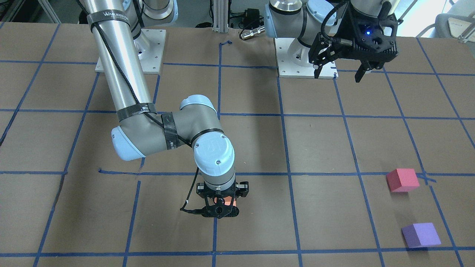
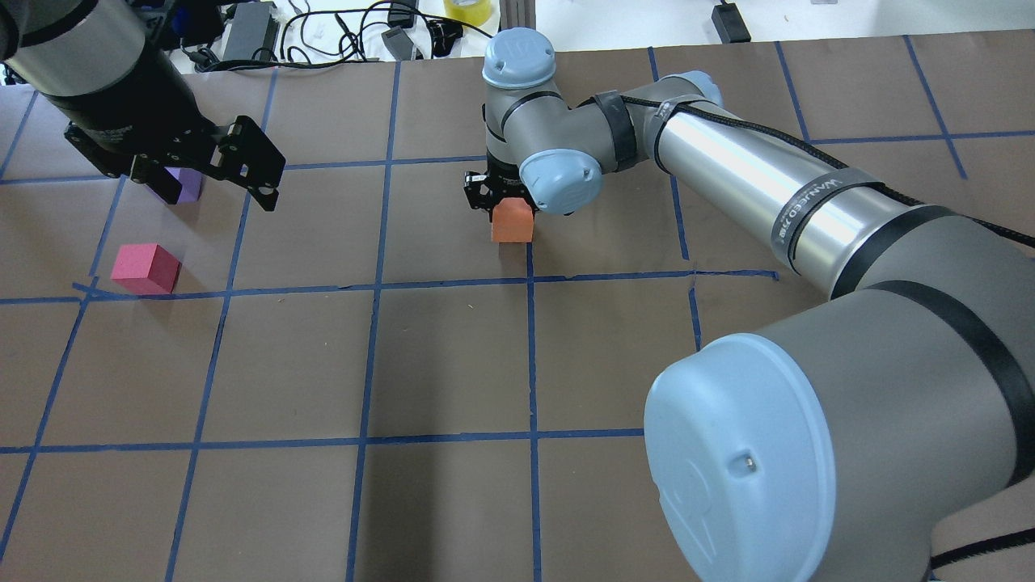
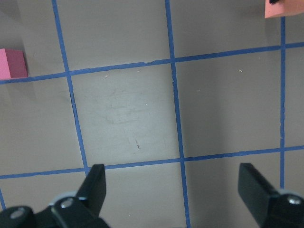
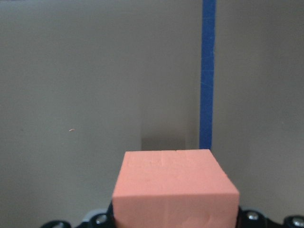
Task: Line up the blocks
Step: 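Carry the orange cube with the right gripper toward the table center, then set the orange cube down, open the right gripper and raise it, then reach the left gripper down to the orange cube while the right gripper withdraws, then close the left gripper on the orange cube and lift it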
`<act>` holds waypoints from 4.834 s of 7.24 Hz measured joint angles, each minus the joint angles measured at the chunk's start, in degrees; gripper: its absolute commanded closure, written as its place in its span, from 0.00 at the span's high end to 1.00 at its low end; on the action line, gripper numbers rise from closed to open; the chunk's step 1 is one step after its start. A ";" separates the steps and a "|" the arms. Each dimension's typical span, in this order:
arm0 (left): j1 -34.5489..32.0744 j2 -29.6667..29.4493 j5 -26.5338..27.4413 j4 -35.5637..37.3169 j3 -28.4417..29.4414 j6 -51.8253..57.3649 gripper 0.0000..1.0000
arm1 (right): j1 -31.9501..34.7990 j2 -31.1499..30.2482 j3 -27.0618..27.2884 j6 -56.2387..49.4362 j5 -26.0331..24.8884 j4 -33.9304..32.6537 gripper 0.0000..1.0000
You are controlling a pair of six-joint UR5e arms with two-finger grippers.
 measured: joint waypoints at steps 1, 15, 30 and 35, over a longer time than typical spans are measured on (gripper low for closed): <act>-0.09 0.01 0.10 0.01 0.00 0.04 1.00 | 0.58 0.57 -0.10 0.81 0.01 -0.19 0.34; -1.79 -5.54 -1.37 6.82 -0.39 -3.14 1.00 | -13.10 -24.85 1.58 -14.61 -2.04 24.64 1.00; -18.85 -41.11 -1.18 36.44 7.00 -30.48 1.00 | -20.91 -36.89 11.45 -24.25 -5.15 31.92 1.00; -18.96 -42.74 -1.10 35.40 5.43 -28.74 1.00 | -20.89 -39.45 11.34 -24.24 -4.86 31.80 1.00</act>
